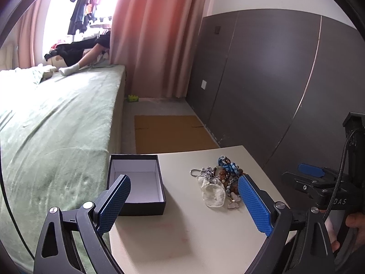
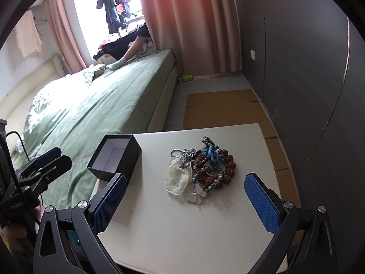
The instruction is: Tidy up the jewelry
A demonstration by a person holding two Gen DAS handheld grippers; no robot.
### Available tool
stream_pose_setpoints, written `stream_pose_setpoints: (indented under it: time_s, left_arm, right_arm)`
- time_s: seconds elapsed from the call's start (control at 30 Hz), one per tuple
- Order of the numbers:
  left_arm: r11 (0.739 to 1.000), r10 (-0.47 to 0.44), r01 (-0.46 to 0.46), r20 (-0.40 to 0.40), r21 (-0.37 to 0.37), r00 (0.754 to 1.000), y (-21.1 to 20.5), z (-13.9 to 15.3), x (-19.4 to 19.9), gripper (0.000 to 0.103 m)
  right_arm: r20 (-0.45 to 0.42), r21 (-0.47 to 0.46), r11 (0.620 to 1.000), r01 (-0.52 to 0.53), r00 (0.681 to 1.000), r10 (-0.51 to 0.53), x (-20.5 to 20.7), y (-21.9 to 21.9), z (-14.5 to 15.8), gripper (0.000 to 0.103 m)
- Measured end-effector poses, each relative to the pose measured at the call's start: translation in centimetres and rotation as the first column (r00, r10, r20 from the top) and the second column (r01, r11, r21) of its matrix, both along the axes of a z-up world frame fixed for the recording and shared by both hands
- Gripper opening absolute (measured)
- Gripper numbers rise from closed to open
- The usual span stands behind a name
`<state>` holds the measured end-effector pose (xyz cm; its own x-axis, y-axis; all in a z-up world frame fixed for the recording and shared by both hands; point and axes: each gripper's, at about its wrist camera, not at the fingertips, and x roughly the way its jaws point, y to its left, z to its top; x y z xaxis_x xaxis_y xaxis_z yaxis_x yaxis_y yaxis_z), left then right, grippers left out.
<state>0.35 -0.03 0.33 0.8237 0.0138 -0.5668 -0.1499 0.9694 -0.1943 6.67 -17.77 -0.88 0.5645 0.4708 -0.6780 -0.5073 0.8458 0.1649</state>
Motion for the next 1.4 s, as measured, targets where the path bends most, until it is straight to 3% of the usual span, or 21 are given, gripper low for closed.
stream_pose_setpoints:
  time_s: [0.93,1.4]
  left_arm:
    - [1.000,0.002,-0.002,0.002,0.015,1.000,0.94,-0.28,-0.80,0.095]
    - [0.999,0.031,-0.031,0.009,0.014,0.999,0.85,-0.25,-0.01,0.095]
  right_arm:
    - [0.002,-0.018,1.000,0.018,1.000,-0.018,0.10,-0.21,0.24,0.103]
    - [-0.021,0.033,0.998,0.044,0.999,-0.043,0.63,-0.66,0.08,0.103]
